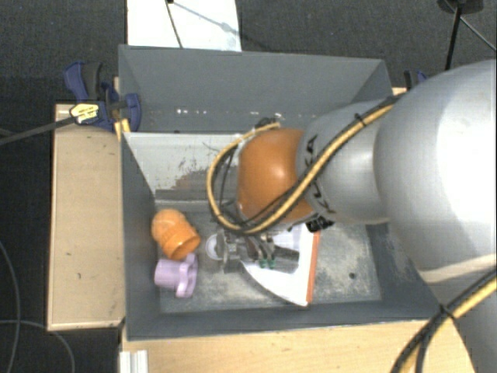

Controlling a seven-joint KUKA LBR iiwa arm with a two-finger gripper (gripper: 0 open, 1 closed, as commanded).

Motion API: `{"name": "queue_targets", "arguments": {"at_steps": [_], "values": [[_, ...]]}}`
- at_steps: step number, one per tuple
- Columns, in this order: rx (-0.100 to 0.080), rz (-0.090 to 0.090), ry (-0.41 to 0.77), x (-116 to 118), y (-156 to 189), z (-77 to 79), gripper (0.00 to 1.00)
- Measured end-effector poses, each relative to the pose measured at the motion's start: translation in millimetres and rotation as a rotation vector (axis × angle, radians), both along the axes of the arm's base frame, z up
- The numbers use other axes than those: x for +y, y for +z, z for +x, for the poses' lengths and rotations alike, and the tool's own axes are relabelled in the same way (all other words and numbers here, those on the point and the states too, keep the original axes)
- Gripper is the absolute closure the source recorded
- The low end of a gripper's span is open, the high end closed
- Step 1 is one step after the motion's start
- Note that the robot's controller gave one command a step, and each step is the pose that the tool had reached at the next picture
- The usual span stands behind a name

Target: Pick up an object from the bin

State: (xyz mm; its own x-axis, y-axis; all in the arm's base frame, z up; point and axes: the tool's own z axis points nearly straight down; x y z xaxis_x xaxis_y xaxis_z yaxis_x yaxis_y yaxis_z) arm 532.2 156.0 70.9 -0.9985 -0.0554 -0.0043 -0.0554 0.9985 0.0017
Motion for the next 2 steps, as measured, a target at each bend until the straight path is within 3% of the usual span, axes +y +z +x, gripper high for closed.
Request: {"name": "queue_targets", "arguments": {"at_steps": [2], "values": [[0.002, -0.001, 0.001, 5.6, 7.3, 2.2, 1.00]]}}
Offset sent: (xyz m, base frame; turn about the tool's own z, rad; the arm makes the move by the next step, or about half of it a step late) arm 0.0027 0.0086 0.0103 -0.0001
